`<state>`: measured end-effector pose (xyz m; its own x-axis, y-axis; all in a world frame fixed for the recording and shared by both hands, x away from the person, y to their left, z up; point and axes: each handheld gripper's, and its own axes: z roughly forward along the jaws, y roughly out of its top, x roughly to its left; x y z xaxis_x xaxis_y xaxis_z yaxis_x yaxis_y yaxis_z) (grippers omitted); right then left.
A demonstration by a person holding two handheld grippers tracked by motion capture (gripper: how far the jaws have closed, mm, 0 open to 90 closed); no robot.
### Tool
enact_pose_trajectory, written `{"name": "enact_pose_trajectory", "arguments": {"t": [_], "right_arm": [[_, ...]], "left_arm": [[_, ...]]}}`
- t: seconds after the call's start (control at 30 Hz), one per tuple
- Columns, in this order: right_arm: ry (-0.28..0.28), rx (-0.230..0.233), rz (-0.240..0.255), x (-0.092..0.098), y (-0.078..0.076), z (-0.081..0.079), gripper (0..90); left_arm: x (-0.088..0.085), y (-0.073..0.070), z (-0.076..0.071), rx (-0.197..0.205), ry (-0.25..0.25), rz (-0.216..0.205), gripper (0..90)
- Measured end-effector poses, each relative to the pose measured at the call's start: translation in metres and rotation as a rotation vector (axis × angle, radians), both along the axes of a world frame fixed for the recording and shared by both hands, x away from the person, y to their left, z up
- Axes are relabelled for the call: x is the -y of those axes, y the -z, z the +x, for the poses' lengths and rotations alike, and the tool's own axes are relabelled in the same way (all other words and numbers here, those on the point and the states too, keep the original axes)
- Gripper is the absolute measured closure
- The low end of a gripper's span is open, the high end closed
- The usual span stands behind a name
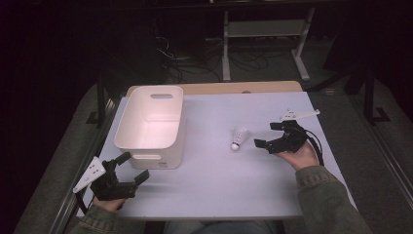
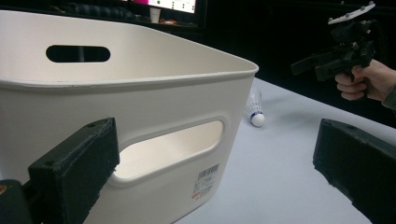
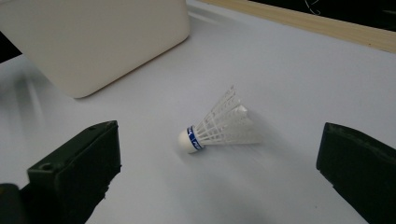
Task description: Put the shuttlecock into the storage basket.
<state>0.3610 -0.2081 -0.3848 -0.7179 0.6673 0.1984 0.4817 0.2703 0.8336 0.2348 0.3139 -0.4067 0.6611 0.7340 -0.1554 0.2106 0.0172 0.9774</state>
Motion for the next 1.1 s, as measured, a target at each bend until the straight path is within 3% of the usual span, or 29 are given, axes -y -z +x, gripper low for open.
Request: {"name": "enact_pose_trajectory", "arguments": {"t": [0.63, 1.1], "right_arm": [[0.029, -0.061, 0.026, -0.001, 0.014, 0.022, 1.5], [0.024, -0.103, 0.008, -0.005, 0.018, 0.039, 4.7]], "left_arm": [[-0.001, 0.0, 0.0, 0.001, 0.001, 0.003, 0.0], [-0.001, 0.0, 0.0, 0.002, 0.003, 0.003, 0.0]]}}
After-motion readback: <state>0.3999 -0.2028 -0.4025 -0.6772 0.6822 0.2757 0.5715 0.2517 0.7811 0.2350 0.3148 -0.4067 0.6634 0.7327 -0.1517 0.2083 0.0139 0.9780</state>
